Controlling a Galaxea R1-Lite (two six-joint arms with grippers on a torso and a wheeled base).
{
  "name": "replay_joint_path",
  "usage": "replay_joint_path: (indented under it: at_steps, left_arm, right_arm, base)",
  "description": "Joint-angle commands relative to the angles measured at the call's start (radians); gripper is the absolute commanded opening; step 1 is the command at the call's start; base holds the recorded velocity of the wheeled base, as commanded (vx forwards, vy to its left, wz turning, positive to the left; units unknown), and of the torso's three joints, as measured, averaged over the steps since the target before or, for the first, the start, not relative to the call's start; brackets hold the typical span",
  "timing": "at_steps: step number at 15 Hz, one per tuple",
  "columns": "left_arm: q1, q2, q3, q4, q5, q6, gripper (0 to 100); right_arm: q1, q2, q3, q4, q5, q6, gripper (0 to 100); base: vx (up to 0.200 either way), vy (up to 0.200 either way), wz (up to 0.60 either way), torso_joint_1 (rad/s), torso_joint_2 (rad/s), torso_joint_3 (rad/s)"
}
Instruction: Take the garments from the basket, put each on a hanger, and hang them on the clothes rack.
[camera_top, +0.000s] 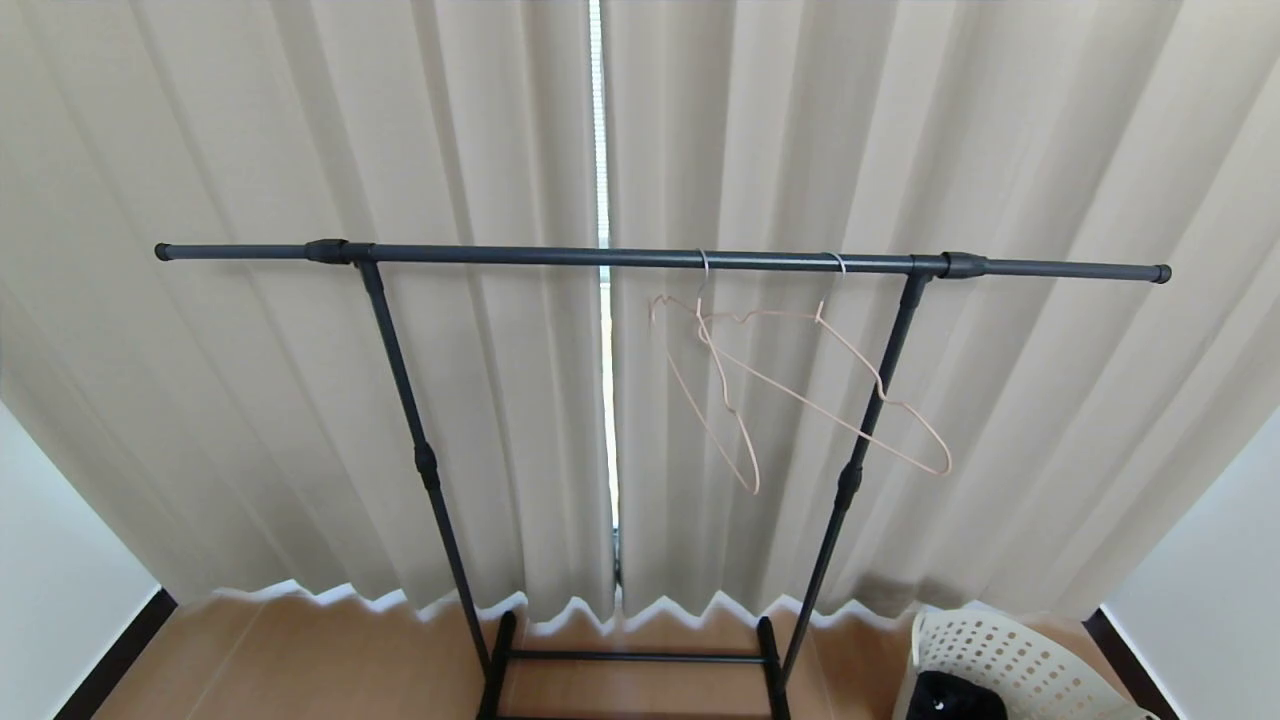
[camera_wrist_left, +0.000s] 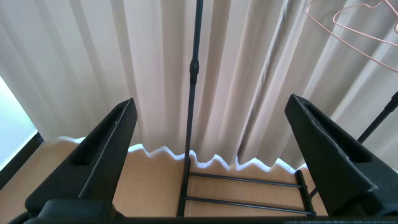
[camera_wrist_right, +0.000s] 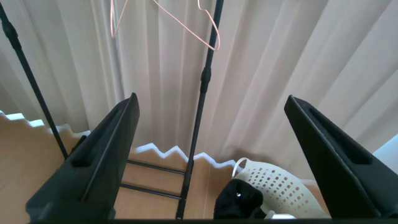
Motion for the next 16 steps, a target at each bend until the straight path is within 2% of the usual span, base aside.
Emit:
replay_joint_path:
  at_steps: [1,16]
  left_arm:
    - [0.000,0.000,0.001,0.000,0.000,-0.001,100]
    - [0.000,0.000,0.001,0.000,-0.003,0.007,100]
  right_arm:
    - [0.000,0.001,0.000,0.000,-0.001,-0.001,100]
    - [0.000,0.001,-0.002,0.000,0.001,-0.012,100]
  base:
    - [0.000,0.000,0.00,0.000,0.00,0.000]
    - [0.000,0.000,0.00,0.000,0.00,0.000]
